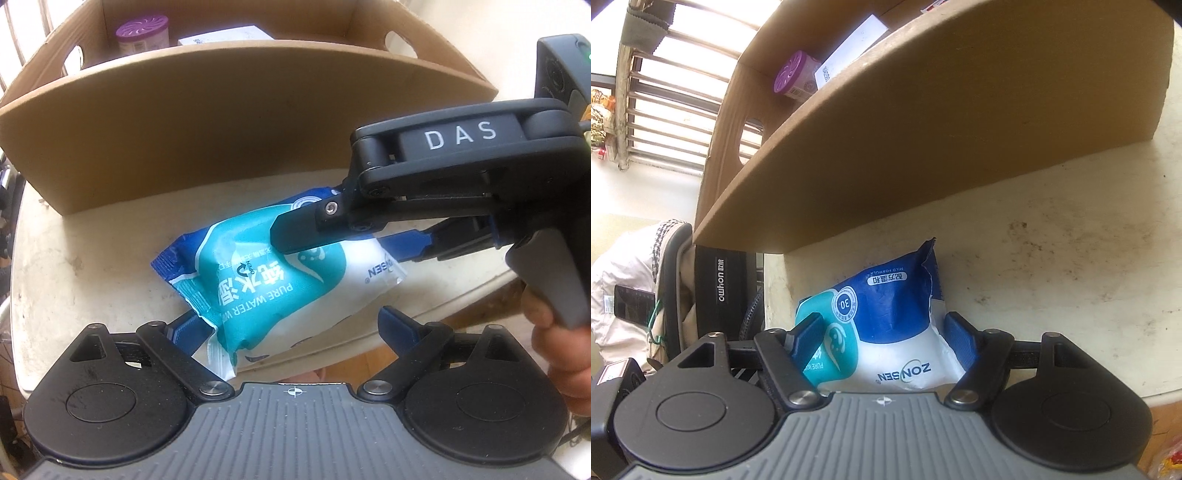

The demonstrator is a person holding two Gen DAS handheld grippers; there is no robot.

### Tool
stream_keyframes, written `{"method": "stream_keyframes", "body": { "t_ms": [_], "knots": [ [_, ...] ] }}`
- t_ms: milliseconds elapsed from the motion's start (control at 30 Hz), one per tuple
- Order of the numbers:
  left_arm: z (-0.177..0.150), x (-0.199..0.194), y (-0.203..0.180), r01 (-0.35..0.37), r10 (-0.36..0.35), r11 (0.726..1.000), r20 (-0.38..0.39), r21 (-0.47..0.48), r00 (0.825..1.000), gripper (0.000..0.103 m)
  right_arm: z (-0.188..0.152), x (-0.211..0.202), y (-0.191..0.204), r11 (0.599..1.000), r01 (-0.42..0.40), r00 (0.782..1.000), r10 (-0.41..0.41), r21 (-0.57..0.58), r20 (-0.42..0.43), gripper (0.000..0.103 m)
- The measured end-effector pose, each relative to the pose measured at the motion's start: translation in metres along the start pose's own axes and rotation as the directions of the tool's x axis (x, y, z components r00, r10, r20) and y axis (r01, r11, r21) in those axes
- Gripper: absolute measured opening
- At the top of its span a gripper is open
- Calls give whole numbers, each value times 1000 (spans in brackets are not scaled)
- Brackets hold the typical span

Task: Organize objects
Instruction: 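Close the right gripper on the wipes pack and lift it, then hold the wipes pack raised in the right gripper beside the tray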

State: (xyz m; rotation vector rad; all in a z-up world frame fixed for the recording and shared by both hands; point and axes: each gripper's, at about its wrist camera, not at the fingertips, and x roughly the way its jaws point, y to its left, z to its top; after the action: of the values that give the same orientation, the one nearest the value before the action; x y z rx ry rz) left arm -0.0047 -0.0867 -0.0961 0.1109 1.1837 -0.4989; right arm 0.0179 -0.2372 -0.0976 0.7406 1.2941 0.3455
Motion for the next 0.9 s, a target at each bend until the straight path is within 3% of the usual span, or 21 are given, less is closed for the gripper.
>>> {"method": "stream_keyframes", "body": {
  "t_ms": [900],
  "knots": [
    [13, 22, -12, -64, 64, 996, -3, 68, 998, 98, -2, 6, 3, 999, -4, 1000, 4, -45, 9, 82]
  ]
}}
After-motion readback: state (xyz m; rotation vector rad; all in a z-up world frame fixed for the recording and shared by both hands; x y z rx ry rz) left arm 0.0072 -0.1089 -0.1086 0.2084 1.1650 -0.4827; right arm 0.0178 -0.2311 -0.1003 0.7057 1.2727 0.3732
